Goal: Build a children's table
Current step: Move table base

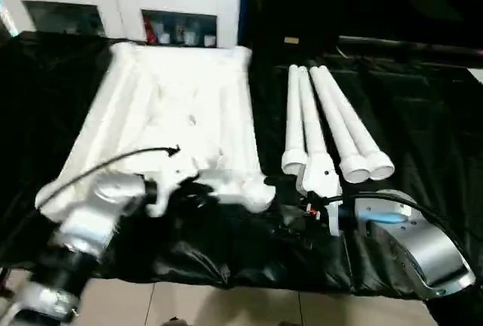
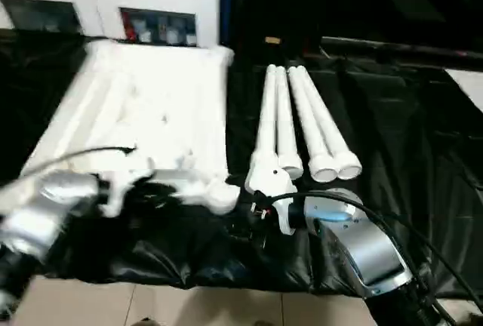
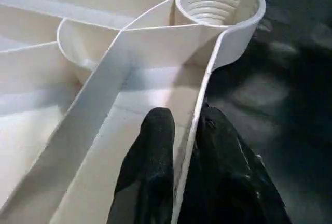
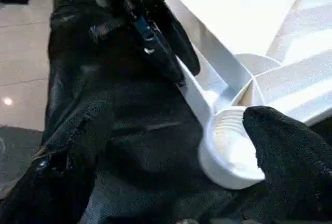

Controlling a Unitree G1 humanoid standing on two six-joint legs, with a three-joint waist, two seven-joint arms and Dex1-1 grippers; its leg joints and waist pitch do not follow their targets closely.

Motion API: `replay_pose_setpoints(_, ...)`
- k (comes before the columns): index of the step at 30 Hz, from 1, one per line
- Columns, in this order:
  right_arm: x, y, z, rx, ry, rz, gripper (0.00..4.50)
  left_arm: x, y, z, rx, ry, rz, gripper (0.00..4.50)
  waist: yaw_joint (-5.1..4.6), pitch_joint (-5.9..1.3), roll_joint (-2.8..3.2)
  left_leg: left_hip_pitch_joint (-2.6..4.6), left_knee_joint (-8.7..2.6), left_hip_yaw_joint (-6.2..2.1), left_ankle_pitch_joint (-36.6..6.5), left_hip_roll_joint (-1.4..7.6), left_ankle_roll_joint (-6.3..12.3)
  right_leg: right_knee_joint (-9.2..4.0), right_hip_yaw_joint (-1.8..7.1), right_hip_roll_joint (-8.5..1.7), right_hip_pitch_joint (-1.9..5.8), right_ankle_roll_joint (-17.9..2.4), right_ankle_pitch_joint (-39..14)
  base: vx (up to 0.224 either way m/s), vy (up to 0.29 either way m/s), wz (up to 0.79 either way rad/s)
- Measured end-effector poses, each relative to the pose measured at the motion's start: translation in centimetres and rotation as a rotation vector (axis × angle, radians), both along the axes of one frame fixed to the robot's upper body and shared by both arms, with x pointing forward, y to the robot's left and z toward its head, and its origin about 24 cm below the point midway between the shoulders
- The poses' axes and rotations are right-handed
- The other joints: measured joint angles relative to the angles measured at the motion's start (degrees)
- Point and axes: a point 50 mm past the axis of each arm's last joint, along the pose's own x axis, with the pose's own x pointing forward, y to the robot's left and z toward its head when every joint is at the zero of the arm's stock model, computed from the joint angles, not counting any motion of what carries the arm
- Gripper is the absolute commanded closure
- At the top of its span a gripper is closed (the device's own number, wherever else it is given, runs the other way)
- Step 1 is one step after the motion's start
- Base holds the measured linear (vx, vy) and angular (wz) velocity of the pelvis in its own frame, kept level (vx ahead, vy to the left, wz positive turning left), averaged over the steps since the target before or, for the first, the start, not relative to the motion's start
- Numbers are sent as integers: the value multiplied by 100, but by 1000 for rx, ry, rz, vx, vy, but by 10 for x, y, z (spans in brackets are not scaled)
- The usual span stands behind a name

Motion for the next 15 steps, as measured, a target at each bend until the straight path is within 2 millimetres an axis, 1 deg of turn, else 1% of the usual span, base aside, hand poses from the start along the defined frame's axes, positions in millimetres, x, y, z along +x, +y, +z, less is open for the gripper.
replay_pose_setpoints(2, 0, 0, 0, -2, -1, -6, 0, -3, -4, -1, -5, -25, 50, 395, -46, 1, 0, -5, 0, 0, 0, 4, 0, -1, 0, 4, -1, 0, 0, 0, 0, 0)
replay_pose_setpoints(6, 0, 0, 0, -2, -4, -11, 0, -9, -6, 0, -4, -38, 122, 395, -98, 2, -4, -7, 0, 0, 0, 10, 0, -3, 0, 11, -2, -1, -1, 0, 0, 0)
replay_pose_setpoints(15, 2, 2, 2, 3, -15, -17, 0, -19, -2, 3, 27, -24, 233, 395, -96, 2, -21, -6, 0, -1, 0, 12, 0, -7, -1, 12, -5, -1, -1, 0, 0, 0)
